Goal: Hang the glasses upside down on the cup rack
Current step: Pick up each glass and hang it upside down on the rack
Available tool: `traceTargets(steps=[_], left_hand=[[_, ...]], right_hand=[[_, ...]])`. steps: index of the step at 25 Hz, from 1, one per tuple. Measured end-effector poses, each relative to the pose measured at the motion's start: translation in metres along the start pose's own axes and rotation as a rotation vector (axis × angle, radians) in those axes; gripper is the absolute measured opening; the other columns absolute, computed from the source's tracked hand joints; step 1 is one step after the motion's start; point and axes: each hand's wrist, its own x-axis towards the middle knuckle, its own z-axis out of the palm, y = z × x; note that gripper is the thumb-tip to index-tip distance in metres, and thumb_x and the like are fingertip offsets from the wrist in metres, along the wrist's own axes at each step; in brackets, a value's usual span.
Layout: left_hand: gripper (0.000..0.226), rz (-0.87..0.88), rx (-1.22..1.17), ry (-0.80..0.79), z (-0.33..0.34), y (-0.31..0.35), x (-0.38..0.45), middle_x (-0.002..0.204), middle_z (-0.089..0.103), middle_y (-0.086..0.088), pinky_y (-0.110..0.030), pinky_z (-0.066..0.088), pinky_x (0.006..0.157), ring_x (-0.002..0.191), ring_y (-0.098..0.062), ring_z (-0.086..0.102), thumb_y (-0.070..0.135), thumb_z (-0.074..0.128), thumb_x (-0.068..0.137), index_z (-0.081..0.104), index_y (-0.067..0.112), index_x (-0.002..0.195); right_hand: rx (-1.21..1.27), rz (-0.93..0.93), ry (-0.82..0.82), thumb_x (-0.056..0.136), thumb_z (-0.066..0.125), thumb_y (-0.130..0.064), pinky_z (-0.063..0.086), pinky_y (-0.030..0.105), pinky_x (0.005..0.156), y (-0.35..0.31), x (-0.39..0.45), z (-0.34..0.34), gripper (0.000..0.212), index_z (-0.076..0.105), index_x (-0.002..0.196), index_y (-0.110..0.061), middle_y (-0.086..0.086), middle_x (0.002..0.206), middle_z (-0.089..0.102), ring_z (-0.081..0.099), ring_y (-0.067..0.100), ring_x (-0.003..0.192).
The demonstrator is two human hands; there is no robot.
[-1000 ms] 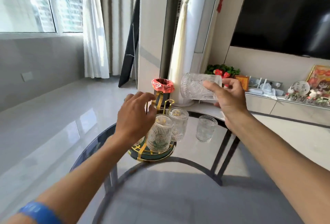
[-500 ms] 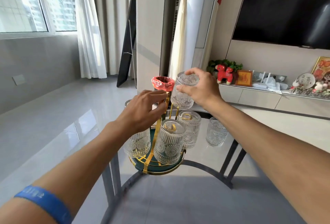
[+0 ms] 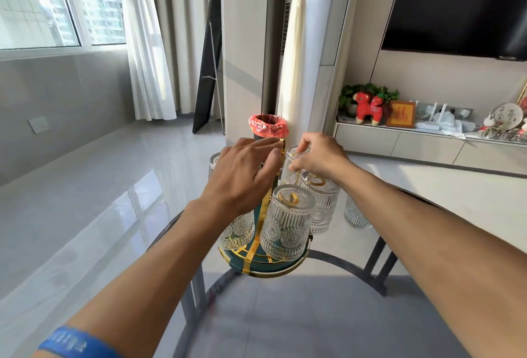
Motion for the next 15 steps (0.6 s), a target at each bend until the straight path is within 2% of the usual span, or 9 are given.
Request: traceTargets(steps=[2,4,6,8,9,11,13,14,15], left_hand=[[0.05,0.014,0.024,0.006,-0.001,0.001,0.002,0.127,0.067,0.005,-0.046,0.042,0.096,0.118,-0.018,0.052,0.038,0.028,0.098,0.072,0.015,0.107],[0.052,0.008,0.037,0.018,-0.001,0.004,0.002,0.115,0.071,0.002,-0.045,0.043,0.091,0.11,-0.017,0.053,0.038,0.027,0.098,0.069,0.008,0.099],[0.053,-0.009,0.06,-0.013,-0.001,0.009,-0.001,0.117,0.069,0.0,-0.043,0.039,0.091,0.114,-0.018,0.052,0.041,0.025,0.096,0.068,0.011,0.104],[0.05,-0.053,0.152,-0.097,-0.003,0.014,0.0,0.138,0.059,0.003,-0.046,0.03,0.101,0.131,-0.02,0.042,0.043,0.03,0.095,0.062,0.02,0.125],[0.049,-0.08,0.234,-0.154,-0.004,0.019,0.002,0.147,0.05,0.003,-0.048,0.024,0.108,0.139,-0.022,0.034,0.042,0.034,0.096,0.054,0.021,0.135],[0.048,-0.1,0.353,-0.172,-0.005,0.035,0.0,0.154,0.039,0.0,-0.052,0.013,0.116,0.146,-0.023,0.024,0.038,0.043,0.095,0.048,0.018,0.138],[0.038,0.016,0.303,-0.004,0.006,0.061,-0.019,0.151,0.043,-0.005,-0.048,0.019,0.115,0.142,-0.025,0.03,0.03,0.05,0.092,0.054,0.017,0.127],[0.033,0.103,0.22,0.065,0.021,0.076,-0.039,0.146,0.047,-0.006,-0.044,0.027,0.112,0.137,-0.026,0.037,0.028,0.051,0.09,0.056,0.018,0.122],[0.031,0.163,0.122,0.07,0.039,0.089,-0.064,0.143,0.05,-0.005,-0.04,0.033,0.108,0.132,-0.024,0.042,0.028,0.051,0.089,0.055,0.019,0.119]], right_hand=[[-0.059,-0.008,-0.006,0.058,0.084,-0.035,0.036,0.027,0.054,-0.002,0.003,-0.002,0.031,0.059,0.073,-0.025,-0.014,0.074,0.056,0.052,0.008,0.067],[-0.115,-0.028,-0.042,0.064,0.078,-0.041,0.041,0.029,0.058,-0.004,0.004,-0.007,0.024,0.062,0.073,-0.026,-0.009,0.08,0.063,0.057,0.012,0.072],[-0.062,-0.041,-0.159,0.075,0.067,-0.048,0.05,0.036,0.074,-0.002,-0.001,-0.015,0.021,0.068,0.084,-0.029,-0.003,0.098,0.066,0.061,0.021,0.088],[0.003,-0.095,-0.212,0.088,0.053,-0.049,0.048,0.04,0.09,0.006,-0.018,-0.022,0.032,0.069,0.107,-0.028,0.003,0.116,0.062,0.058,0.026,0.104],[0.036,-0.134,-0.133,0.092,0.048,-0.046,0.046,0.038,0.09,0.012,-0.033,-0.025,0.033,0.067,0.111,-0.026,0.003,0.118,0.061,0.057,0.026,0.106],[0.252,-0.094,0.117,0.094,0.048,-0.037,0.045,0.033,0.078,0.028,-0.066,-0.032,0.027,0.07,0.1,-0.022,0.001,0.103,0.066,0.058,0.023,0.098],[0.652,0.141,0.188,0.092,0.051,-0.034,0.044,0.033,0.069,0.048,-0.101,-0.042,0.025,0.071,0.084,-0.022,-0.003,0.086,0.066,0.059,0.02,0.086],[0.812,0.253,0.168,0.092,0.051,-0.033,0.045,0.032,0.065,0.062,-0.117,-0.046,0.026,0.071,0.081,-0.021,-0.004,0.085,0.065,0.058,0.018,0.082],[0.888,0.328,0.131,0.093,0.05,-0.032,0.046,0.031,0.063,0.076,-0.131,-0.048,0.026,0.071,0.082,-0.019,-0.003,0.087,0.065,0.057,0.017,0.08]])
